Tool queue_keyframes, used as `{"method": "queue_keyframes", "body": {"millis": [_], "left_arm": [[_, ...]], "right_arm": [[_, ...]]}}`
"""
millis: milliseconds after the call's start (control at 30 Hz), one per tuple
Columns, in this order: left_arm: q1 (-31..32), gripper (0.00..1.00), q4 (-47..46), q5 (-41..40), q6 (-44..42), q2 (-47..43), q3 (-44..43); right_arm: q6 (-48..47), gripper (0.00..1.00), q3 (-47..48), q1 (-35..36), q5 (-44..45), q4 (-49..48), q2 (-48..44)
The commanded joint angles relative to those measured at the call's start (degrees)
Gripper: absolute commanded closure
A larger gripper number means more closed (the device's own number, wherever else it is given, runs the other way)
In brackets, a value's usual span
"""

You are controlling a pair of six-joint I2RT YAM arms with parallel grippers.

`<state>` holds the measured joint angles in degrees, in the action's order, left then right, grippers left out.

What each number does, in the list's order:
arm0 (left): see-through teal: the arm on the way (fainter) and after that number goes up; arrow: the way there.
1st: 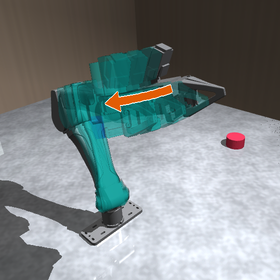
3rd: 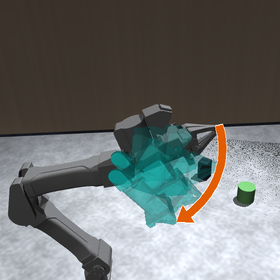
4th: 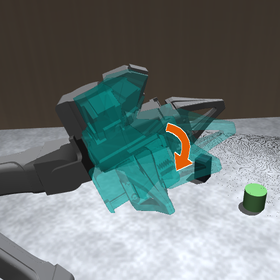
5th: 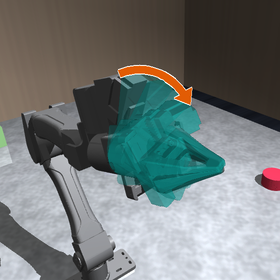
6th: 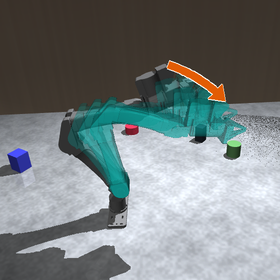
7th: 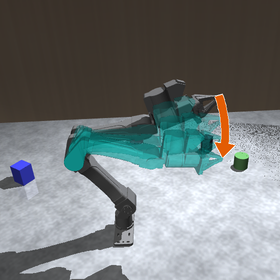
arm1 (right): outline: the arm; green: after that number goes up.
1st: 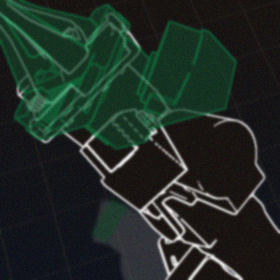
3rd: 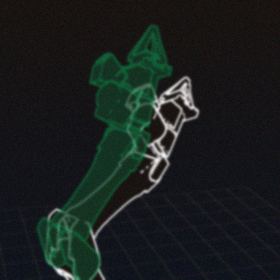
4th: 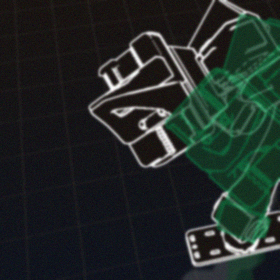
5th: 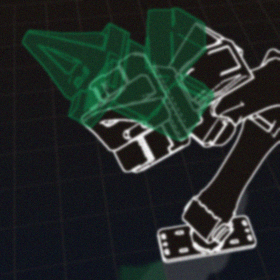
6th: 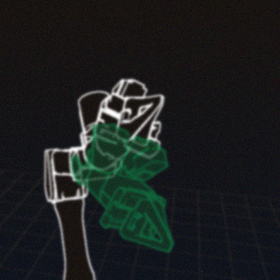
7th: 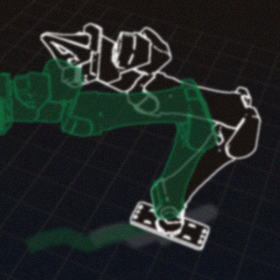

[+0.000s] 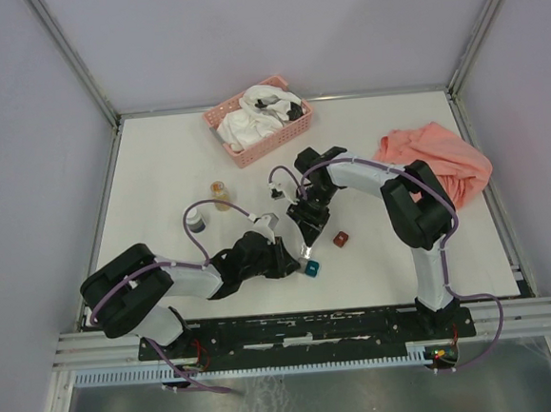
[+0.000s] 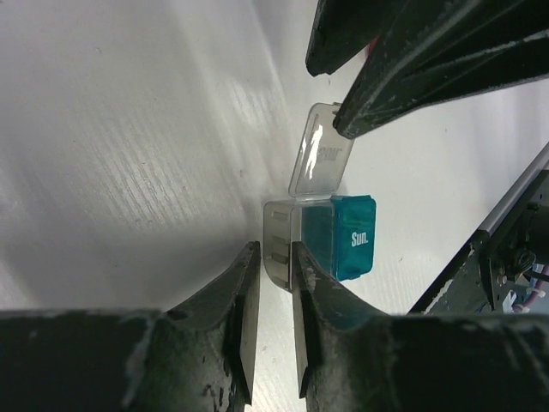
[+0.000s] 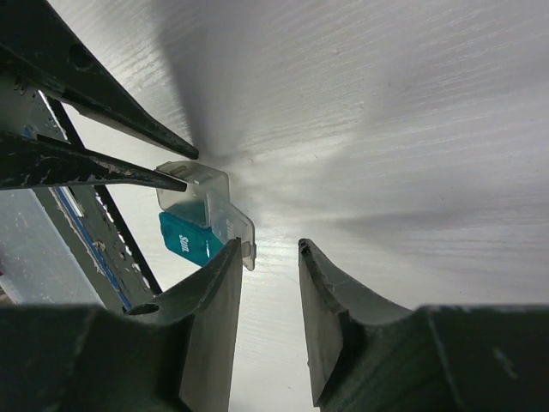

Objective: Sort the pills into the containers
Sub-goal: Place the pill container at the center of the board.

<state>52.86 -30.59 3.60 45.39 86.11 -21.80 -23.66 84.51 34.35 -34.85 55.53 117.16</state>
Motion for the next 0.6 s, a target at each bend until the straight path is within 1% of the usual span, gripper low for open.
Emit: {"method": "queue_keyframes", "body": {"millis": [0,67,233,333,400,467,567], "left_arm": [[0.2,0.71,-1.5,-1.5,-0.6,-2.1,0.1],[0.2,0.69,-1.2,-1.9,-0.6,-3.1,0.1],[0.2,0.53,2.7,-2.3,-1.0,-5.3,-1.5],[0.2,0.41,4.5,-2.0,-1.2,-7.2,-2.0],[0.2,0.36,5.0,-2.0,-1.2,-9.1,-1.5],[0.2,0.33,5.8,-2.0,-1.5,-11.3,-1.1],[0.2,0.32,8.5,-2.1,-3.3,-16.2,-1.2]], "right_arm": [[-0.1,0.56,0.3,-0.7,-3.4,0.0,-2.4],[-0.5,0.52,0.0,-1.1,-4.2,0.0,-4.3],[-2.1,0.45,-0.4,-2.2,-5.9,1.5,-8.6],[-2.7,0.40,-0.7,-2.6,-5.9,2.0,-10.7],[-3.1,0.38,-0.8,-2.8,-5.7,2.3,-12.0],[-3.6,0.37,-0.9,-3.1,-6.0,2.9,-13.3],[-4.2,0.37,-1.2,-3.7,-6.8,3.2,-15.8]]}}
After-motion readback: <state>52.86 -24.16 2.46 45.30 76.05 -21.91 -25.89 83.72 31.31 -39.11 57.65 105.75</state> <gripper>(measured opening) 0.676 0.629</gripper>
